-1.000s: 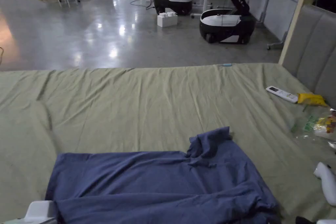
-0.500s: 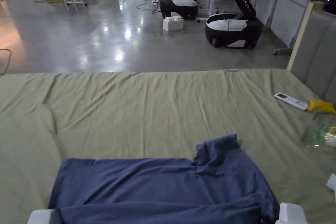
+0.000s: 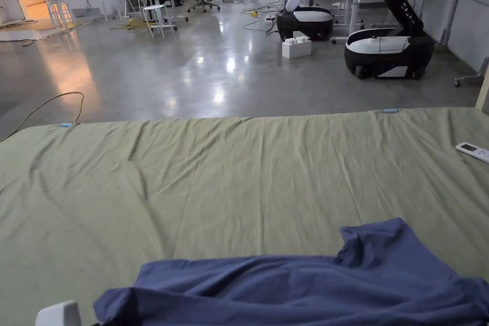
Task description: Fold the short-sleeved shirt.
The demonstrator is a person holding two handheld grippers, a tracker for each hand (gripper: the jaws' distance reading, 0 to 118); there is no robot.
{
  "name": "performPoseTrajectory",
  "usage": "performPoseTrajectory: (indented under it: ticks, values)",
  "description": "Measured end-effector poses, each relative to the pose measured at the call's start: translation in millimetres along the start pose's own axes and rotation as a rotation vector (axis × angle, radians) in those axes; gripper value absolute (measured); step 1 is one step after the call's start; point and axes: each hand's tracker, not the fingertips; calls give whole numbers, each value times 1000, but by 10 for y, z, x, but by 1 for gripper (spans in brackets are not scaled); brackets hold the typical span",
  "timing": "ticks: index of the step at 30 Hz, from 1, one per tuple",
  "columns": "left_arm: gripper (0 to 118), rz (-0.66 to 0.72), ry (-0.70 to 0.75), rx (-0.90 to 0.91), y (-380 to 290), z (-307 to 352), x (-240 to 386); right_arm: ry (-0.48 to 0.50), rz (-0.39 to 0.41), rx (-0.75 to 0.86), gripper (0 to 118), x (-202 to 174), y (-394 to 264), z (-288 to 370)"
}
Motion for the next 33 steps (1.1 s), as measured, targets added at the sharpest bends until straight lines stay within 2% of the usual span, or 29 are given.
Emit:
performPoseTrajectory:
  ticks: [6, 10, 11, 12, 13, 14, 15, 18, 20, 22, 24, 25, 30, 32, 33]
  values:
    - [10, -17, 4, -123, -605, 396, -147, -13, -41, -93, 12, 190, -528, 549]
    - [12, 17, 11, -169, -922, 228, -257, 6, -58, -157, 12, 259, -902, 487]
    - [21, 53, 5, -175, -964, 177, -308, 10, -61, -166, 16, 276, -961, 447]
    - [40, 95, 11, -174, -1003, 136, -349, 1, -65, -177, 31, 304, -1015, 374]
    - [74, 122, 30, -171, -1001, 96, -381, -22, -68, -202, 58, 319, -1049, 337]
    - [92, 121, 42, -162, -1020, 91, -390, -39, -72, -204, 70, 333, -1073, 326]
    - [98, 114, 68, -137, -1028, 131, -382, -39, -73, -193, 72, 356, -1083, 344]
    - [97, 51, 109, -20, -950, 360, -282, -23, -76, -122, 71, 394, -1002, 484]
    - [97, -44, 194, 54, -907, 561, -40, 5, -35, -45, 71, 352, -880, 650]
    - [96, -324, 231, 185, -815, 843, 291, 7, 60, 101, 71, 219, -756, 870]
    - [96, -343, 208, 331, -728, 1131, 527, -2, 175, 236, 72, 10, -622, 1094]
    - [96, -316, 155, 380, -684, 1265, 598, 16, 197, 284, 72, -87, -549, 1190]
    - [95, -244, 23, 625, -544, 1741, 961, 183, 184, 409, 72, -498, -261, 1489]
    - [90, -268, -30, 646, -475, 1882, 1058, 220, 212, 427, 72, -612, -196, 1562]
    - [85, -283, -37, 651, -474, 1916, 1097, 233, 239, 430, 71, -664, -177, 1609]
